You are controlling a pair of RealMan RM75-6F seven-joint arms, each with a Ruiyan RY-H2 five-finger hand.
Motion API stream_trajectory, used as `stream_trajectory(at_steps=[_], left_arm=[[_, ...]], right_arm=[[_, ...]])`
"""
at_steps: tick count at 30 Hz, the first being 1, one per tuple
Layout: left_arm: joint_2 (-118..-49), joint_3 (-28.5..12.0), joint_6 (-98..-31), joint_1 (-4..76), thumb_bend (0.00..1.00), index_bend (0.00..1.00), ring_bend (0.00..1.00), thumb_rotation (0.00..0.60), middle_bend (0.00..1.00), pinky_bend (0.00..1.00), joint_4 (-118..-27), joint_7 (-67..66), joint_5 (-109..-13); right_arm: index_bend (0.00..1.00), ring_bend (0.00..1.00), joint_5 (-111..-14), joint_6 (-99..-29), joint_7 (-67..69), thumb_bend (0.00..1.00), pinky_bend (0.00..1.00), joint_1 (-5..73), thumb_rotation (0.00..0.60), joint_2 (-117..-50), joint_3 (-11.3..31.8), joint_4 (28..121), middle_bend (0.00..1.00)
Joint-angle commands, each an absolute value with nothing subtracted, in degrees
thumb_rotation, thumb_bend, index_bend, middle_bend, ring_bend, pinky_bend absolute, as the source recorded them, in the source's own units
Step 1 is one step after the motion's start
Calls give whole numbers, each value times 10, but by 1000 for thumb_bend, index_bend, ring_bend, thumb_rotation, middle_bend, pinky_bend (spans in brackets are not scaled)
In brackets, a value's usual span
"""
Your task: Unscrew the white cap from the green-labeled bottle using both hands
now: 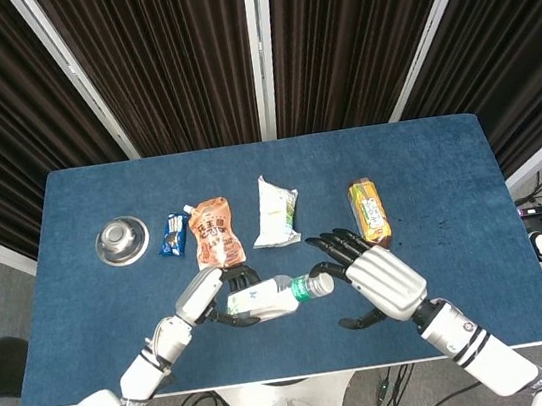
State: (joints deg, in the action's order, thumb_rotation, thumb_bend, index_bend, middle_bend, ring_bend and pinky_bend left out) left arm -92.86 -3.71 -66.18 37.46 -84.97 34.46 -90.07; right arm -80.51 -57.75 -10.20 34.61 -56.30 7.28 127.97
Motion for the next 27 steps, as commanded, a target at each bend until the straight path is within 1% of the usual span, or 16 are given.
stream_trajectory(at_steps=[1, 4, 14, 24, 27], left_arm=[[-928, -38, -661, 375, 429, 688, 577, 600, 639, 560, -850, 345, -900], [-928, -38, -662, 375, 429, 688, 577, 600, 639, 560, -851, 344, -901], [-924, -37, -664, 375, 428, 689, 577, 600, 638, 560, -857, 341, -903], [-923, -39, -663, 376, 428, 691, 577, 600, 639, 560, -855, 343, -900], [-923, -39, -662, 376, 428, 692, 577, 600, 639, 560, -855, 343, -900]], right_arm=[[301, 0, -806, -579, -101, 12, 0, 346, 589, -563, 73, 1280, 38], [298, 0, -806, -580, -100, 12, 0, 346, 588, -564, 75, 1279, 38], [207, 0, -792, -595, -89, 23, 0, 343, 589, -565, 85, 1268, 39], [207, 0, -787, -578, -91, 31, 0, 347, 588, -568, 78, 1260, 39], [230, 0, -787, -578, -91, 36, 0, 348, 589, -570, 78, 1259, 39]])
